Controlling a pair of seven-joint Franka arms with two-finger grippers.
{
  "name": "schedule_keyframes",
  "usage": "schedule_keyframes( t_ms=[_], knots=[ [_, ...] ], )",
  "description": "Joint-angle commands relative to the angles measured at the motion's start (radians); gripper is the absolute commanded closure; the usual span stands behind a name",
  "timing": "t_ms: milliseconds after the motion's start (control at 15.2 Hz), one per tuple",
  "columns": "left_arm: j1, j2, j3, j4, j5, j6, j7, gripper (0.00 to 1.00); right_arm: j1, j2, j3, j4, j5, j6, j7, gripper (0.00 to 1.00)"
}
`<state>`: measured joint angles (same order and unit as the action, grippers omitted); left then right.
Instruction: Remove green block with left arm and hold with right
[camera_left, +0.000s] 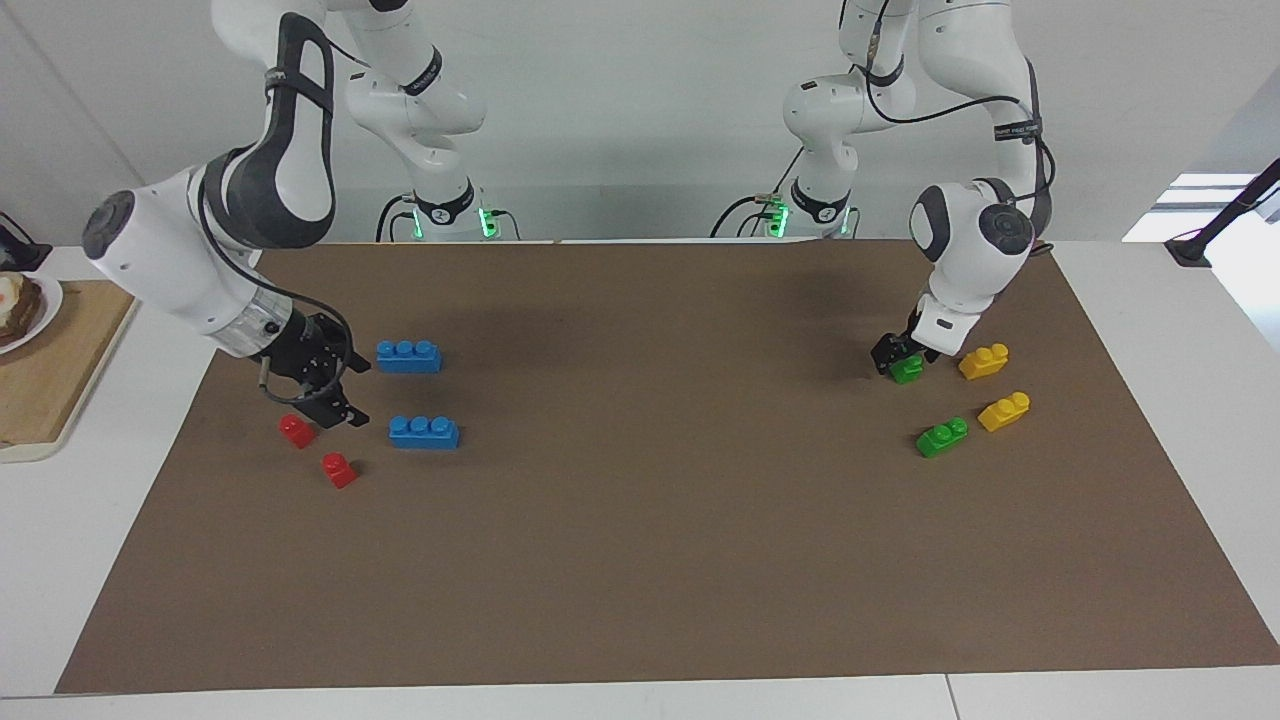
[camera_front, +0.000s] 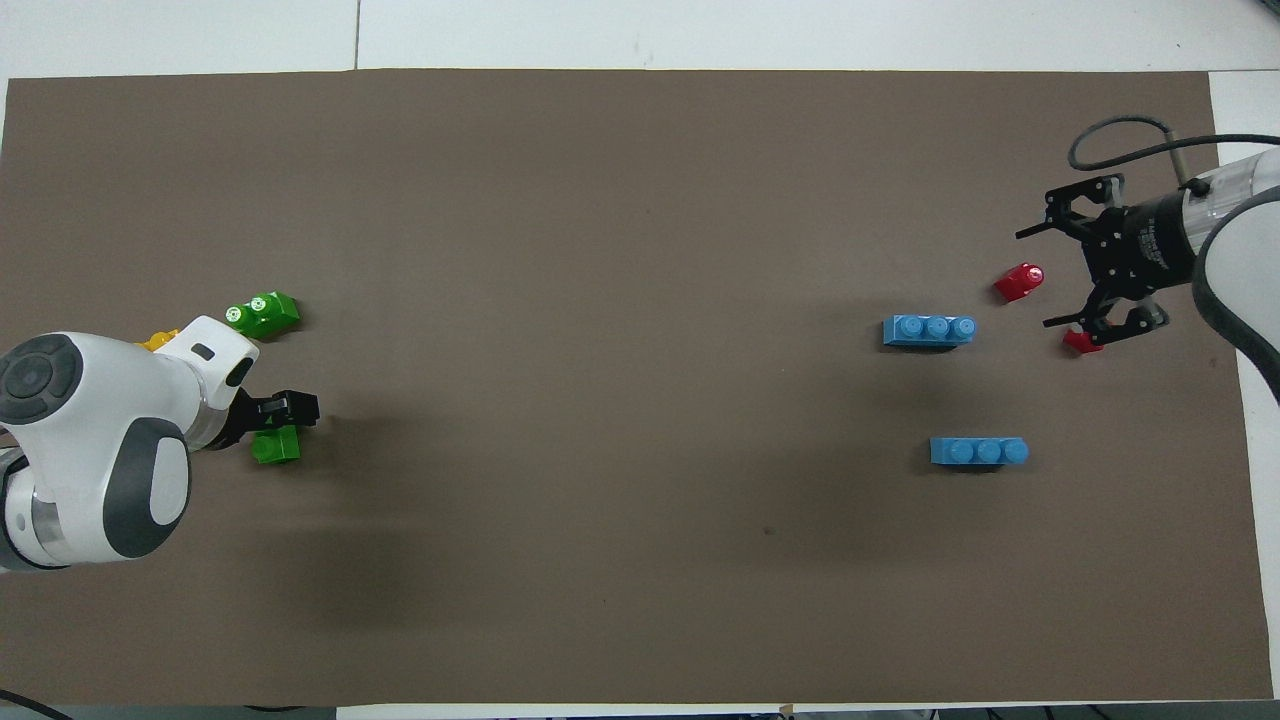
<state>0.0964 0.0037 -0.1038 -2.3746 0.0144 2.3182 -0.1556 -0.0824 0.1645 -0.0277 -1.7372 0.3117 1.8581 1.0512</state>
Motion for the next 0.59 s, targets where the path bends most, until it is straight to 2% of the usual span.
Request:
schedule_keyframes(
  t_ms=[0, 263, 395, 527],
  knots=[
    [-0.026, -0.020, 0.009, 0.105, -0.016, -0.153, 0.004, 0.00, -0.003, 0.004, 0.014, 0.138, -0.094, -0.114, -0.147, 0.03],
    [-0.049, -0.043, 0.007, 0.260, -0.016, -0.333, 0.002, 0.00, -0.002, -0.054, 0.017, 0.211, -0.175, -0.217, -0.475, 0.03],
    [-0.046, -0.077, 0.007, 0.329, -0.016, -0.442, 0.005, 0.00, 0.006, -0.085, 0.040, 0.229, -0.253, -0.261, -0.642, 0.00],
    [-0.037, -0.126, 0.009, 0.360, -0.016, -0.494, 0.005, 0.00, 0.016, -0.128, 0.046, 0.219, -0.324, -0.273, -0.837, 0.00]
  ],
)
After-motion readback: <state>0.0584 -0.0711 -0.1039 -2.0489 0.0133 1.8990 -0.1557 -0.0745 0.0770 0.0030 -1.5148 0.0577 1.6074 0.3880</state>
